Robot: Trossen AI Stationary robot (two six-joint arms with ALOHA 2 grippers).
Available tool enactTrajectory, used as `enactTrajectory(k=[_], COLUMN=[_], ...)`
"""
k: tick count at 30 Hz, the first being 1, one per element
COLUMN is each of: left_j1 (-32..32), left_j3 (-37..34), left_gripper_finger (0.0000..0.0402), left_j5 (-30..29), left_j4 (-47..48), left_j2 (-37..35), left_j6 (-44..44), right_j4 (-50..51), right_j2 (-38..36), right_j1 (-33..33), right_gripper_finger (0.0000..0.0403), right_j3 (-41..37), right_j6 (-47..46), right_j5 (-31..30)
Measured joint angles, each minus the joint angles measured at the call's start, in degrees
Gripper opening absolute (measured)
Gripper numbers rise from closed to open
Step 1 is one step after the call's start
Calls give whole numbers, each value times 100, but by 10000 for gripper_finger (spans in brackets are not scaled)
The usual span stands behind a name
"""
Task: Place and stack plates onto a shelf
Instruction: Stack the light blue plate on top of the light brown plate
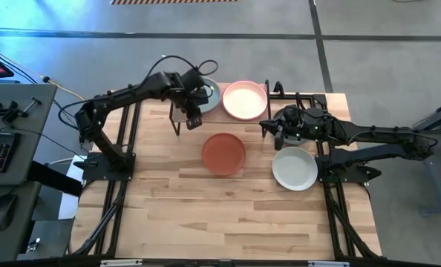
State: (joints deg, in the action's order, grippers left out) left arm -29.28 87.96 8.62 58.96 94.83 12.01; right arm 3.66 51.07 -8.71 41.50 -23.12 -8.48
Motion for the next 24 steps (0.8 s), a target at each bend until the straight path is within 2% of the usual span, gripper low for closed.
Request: enactTrajectory(k=[4, 11, 15, 21, 24], left_j1=[-85, -156, -255, -264, -267], left_j3=[0, -2, -4, -4, -8], left_gripper_finger=[0, 0, 0, 0, 0], left_j5=[344, 387, 639, 663, 1176], left_j4=[-3, -216, -373, -474, -484], left_j2=[-1, 0, -1, -1, -32], left_j6=[-2, -4, -243, -513, -743], right_j4=[-1, -2, 0, 0, 0], right_j2=[0, 0, 0, -2, -1], right_j1=[1, 2, 3, 24, 24], right_gripper_finger=[0, 0, 0, 0, 0], right_j3=[0, 0, 0, 0, 0], right_j6=[-152, -302, -390, -388, -360], right_j5=[-96, -100, -100, -100, -100])
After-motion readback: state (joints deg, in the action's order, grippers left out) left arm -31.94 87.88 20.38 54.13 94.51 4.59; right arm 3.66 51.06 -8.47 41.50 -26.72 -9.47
